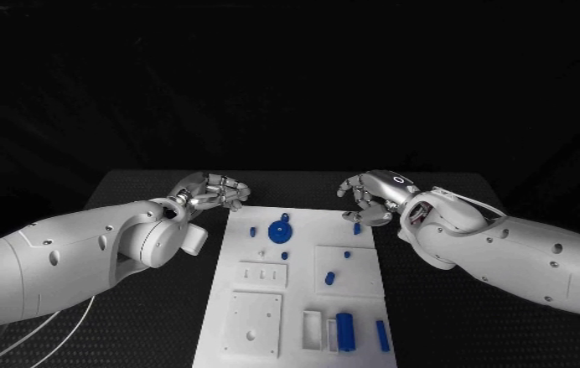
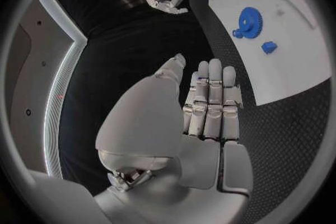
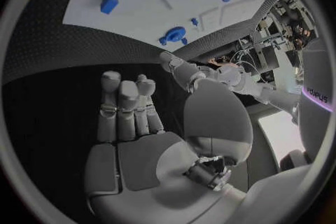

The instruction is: Assemble the parts on the task board

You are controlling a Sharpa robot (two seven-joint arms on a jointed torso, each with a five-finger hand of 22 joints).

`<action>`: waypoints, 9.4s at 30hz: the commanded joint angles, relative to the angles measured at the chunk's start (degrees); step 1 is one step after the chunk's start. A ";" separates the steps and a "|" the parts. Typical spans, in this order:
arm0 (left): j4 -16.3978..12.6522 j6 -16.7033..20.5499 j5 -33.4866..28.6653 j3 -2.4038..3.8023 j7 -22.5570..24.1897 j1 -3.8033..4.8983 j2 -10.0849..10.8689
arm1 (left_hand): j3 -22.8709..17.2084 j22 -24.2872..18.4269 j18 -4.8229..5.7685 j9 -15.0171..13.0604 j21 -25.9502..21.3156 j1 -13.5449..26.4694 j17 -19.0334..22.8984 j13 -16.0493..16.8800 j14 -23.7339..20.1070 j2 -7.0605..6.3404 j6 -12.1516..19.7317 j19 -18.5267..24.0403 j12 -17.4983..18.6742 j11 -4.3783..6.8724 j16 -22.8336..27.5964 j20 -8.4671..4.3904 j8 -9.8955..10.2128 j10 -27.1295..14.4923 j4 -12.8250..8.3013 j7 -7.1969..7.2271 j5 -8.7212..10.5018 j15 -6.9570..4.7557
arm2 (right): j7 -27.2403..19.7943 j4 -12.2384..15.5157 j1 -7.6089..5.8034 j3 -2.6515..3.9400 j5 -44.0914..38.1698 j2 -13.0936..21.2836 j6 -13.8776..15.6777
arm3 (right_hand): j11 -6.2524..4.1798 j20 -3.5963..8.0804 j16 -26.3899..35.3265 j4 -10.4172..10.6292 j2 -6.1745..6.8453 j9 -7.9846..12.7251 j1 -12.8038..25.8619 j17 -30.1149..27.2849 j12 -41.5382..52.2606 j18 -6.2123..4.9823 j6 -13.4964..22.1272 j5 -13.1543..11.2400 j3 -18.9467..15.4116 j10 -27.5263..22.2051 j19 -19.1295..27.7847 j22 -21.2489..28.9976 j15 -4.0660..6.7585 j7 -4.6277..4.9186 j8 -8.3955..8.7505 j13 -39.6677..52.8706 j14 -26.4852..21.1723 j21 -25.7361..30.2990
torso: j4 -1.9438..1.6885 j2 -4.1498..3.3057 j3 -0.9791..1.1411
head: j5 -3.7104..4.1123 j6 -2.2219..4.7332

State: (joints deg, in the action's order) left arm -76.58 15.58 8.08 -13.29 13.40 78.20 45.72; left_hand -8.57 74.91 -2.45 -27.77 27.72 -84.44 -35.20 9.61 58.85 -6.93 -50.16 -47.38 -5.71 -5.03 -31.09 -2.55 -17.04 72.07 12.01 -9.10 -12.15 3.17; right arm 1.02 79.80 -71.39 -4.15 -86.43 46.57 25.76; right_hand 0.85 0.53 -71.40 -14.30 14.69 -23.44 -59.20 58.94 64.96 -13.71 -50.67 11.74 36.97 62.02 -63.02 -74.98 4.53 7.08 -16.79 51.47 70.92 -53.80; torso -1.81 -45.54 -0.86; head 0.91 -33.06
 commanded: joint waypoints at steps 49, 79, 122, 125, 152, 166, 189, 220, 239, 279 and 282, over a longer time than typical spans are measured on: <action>0.14 -1.89 -0.13 0.00 0.97 -0.54 0.16 | 0.30 0.85 -1.15 -0.16 0.45 -0.83 -0.11 0.16 -0.20 -0.09 0.08 0.25 0.36 -0.18 0.29 0.06 0.45 0.41 1.03 -0.31 0.53 0.06 | -5.36 -14.32 6.67 -0.05 4.45 -5.61 -4.61 | 0.27 -0.40 -0.21 1.23 -3.07 -0.26 -0.48 0.37 0.44 -1.29 -2.79 -8.80 -4.58 -4.06 1.03 -0.54 0.40 0.43 -1.18 -0.44 -1.56 1.03 | 0.57 0.47 0.08 | -0.17 -1.61; -0.13 -1.83 -0.13 0.00 0.84 -0.54 0.29 | 0.37 0.85 -1.16 -0.19 0.48 -0.97 -0.13 0.20 -0.21 -0.01 0.08 0.27 0.43 -0.19 0.32 0.07 0.48 0.43 1.30 -0.31 0.54 0.07 | -4.16 -14.97 6.94 -0.05 2.76 -6.54 -5.62 | -0.55 0.04 -0.41 4.37 -5.29 -0.65 -1.17 0.47 0.45 -1.29 -4.82 -8.95 -1.06 -3.66 0.63 -0.59 1.22 -0.42 -2.22 -0.64 -1.38 0.82 | 0.62 0.57 0.10 | -0.19 -1.87; -0.11 -2.35 0.17 0.00 0.76 -0.53 0.30 | 0.75 0.82 -1.18 -0.40 0.60 -2.27 -0.27 0.65 -0.15 0.28 -0.20 0.37 0.18 0.27 0.43 0.07 0.40 1.51 2.17 -0.17 0.48 0.06 | -2.64 -14.82 6.94 -0.05 -0.33 -6.37 -3.98 | -1.91 0.12 -0.60 6.65 -6.43 -2.10 -4.26 0.50 0.59 -1.29 -9.22 -8.96 6.65 -3.08 0.48 -0.80 2.31 -1.95 -4.87 -0.67 -1.05 0.29 | 0.58 0.58 0.17 | 0.17 -2.14; -0.14 -2.73 0.57 0.00 0.79 -0.53 0.27 | 0.96 0.78 -1.16 -0.54 0.58 -2.69 -0.25 0.81 -0.26 0.52 -0.57 0.48 0.08 0.46 0.60 0.11 0.22 1.93 2.53 -0.01 0.45 0.12 | -2.45 -14.54 6.94 -0.05 -0.33 -6.30 -3.28 | -1.98 0.14 -0.62 6.71 -6.27 -2.18 -4.29 0.49 0.61 -1.29 -9.37 -8.96 6.86 -2.97 0.42 -0.80 2.37 -2.02 -4.97 -0.67 -0.98 0.23 | 0.55 0.62 0.15 | 0.29 -2.10; -3.31 -5.62 1.47 0.03 -10.27 -0.43 -3.41 | 2.19 0.64 -1.24 0.85 1.03 7.79 -0.80 1.63 -0.19 -0.24 -3.97 0.85 1.71 0.78 1.55 0.10 1.03 3.28 4.77 1.62 9.17 0.16 | 8.66 -1.29 0.51 0.16 -4.78 -6.02 -7.01 | -2.26 0.38 -0.65 7.00 -4.68 -2.58 -4.56 0.30 0.43 -1.29 -9.93 -8.95 9.03 -2.25 0.03 -0.71 2.61 -2.30 -5.34 -0.89 -0.47 0.01 | 0.87 1.46 -0.22 | -0.19 -0.35; -3.97 -2.72 1.26 0.01 -14.20 -0.44 -6.48 | -0.13 0.82 -1.49 1.53 1.37 13.07 -1.15 1.55 -0.23 -1.50 -4.11 1.02 1.63 0.35 1.64 0.22 1.28 2.21 4.83 1.13 9.33 0.23 | 9.65 3.57 -0.28 0.16 -5.61 -8.36 -7.82 | -2.29 0.41 -0.65 7.06 -4.44 -2.64 -4.52 0.27 0.40 -1.29 -10.02 -8.95 9.40 -2.14 -0.02 -0.69 2.63 -2.33 -5.39 -0.91 -0.40 -0.01 | 0.91 1.67 -0.34 | -1.53 0.07; -4.16 -5.51 2.22 0.00 -16.75 -0.45 -7.46 | -1.98 0.94 -1.62 1.57 1.64 14.53 -1.48 1.79 -0.24 -1.15 -4.60 1.19 1.28 0.58 1.55 0.20 0.94 2.59 4.74 1.38 9.24 0.17 | 9.43 6.18 -0.27 0.17 -6.38 -9.71 -7.47 | -2.32 0.45 -0.65 7.11 -4.24 -2.68 -4.48 0.23 0.36 -1.29 -10.05 -8.95 9.86 -2.04 -0.09 -0.66 2.67 -2.35 -5.40 -0.95 -0.33 -0.03 | 0.98 1.66 -0.31 | -1.48 -0.32; -4.45 -5.52 2.18 0.01 -16.33 -0.44 -7.19 | 0.11 0.93 -1.46 0.86 2.69 9.69 -2.26 3.76 0.44 4.19 -7.83 1.47 -1.43 2.28 0.85 -0.27 -0.74 5.03 4.50 2.93 8.31 -0.32 | 9.03 5.40 -0.26 0.15 -6.07 -11.37 -8.91 | -2.32 0.46 -0.63 7.17 -4.06 -2.71 -4.43 0.20 0.32 -1.29 -10.04 -8.95 10.23 -1.99 -0.11 -0.63 2.68 -2.35 -5.39 -0.97 -0.31 -0.02 | 0.98 1.70 -0.29 | -1.26 -0.91; -4.25 -6.39 2.25 0.00 -17.32 -0.45 -6.84 | 2.27 0.71 -0.91 0.75 3.07 6.95 -3.28 4.94 0.63 4.61 -8.93 1.45 -3.01 2.73 -0.81 -0.79 -0.91 5.26 4.54 3.34 0.11 -0.81 | 9.02 5.08 -0.26 0.14 -5.83 -11.25 -9.09 | -2.32 0.46 -0.62 7.18 -4.02 -2.73 -4.40 0.19 0.31 -1.29 -10.04 -8.95 10.38 -1.98 -0.11 -0.63 2.68 -2.35 -5.38 -0.97 -0.30 -0.02 | 1.02 1.69 -0.31 | -1.18 -1.17; -3.99 -7.46 3.34 0.00 -17.64 -0.45 -6.53 | 4.19 0.47 -0.63 0.53 3.15 -1.35 -3.58 6.04 0.39 9.81 -9.61 2.04 -4.53 2.97 -2.13 -0.87 -0.89 4.68 4.02 3.59 -0.02 -0.98 | 1.06 5.43 0.33 0.09 1.75 -9.91 -3.87 | 0.08 -0.89 0.32 0.57 -0.70 -0.72 -1.06 -0.07 0.08 -1.29 -3.44 -5.63 -2.85 -5.43 2.53 -0.55 0.61 0.22 -1.23 -0.53 -2.87 1.09 | 1.06 1.70 -0.31 | -1.19 -1.20; -4.04 -7.55 3.29 0.00 -17.67 -0.45 -6.51 | 4.30 0.47 -0.61 0.52 3.14 -1.42 -3.58 6.05 0.37 9.78 -9.67 2.06 -4.55 3.00 -2.14 -0.88 -0.90 4.73 4.07 3.61 -0.01 -0.99 | 0.51 5.29 0.56 0.08 1.96 -10.04 -2.94 | 0.37 -1.03 0.35 0.00 -0.68 -0.47 -1.23 -0.08 0.10 -1.29 -2.63 -5.24 -3.63 -5.77 2.72 -0.52 0.35 0.52 -0.76 -0.52 -3.16 1.24 | 1.01 1.69 -0.33 | -1.17 -1.24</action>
State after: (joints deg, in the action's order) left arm -80.44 9.20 11.25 -13.34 -4.47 77.71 39.23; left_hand -4.64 74.91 -2.56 -27.15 30.60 -85.50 -38.68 15.57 59.37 2.85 -59.04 -45.54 -10.03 -2.07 -32.87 -3.37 -17.58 76.87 16.07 -5.72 -12.35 2.45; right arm 4.20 85.11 -70.96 -4.06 -85.86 36.62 20.72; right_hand 0.41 -0.49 -71.33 -14.32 14.02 -23.96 -60.48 58.94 65.17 -14.19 -51.53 6.22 33.66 62.44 -60.75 -74.92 5.11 6.22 -17.94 50.85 68.05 -52.79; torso -0.76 -43.85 -1.16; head -0.28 -34.26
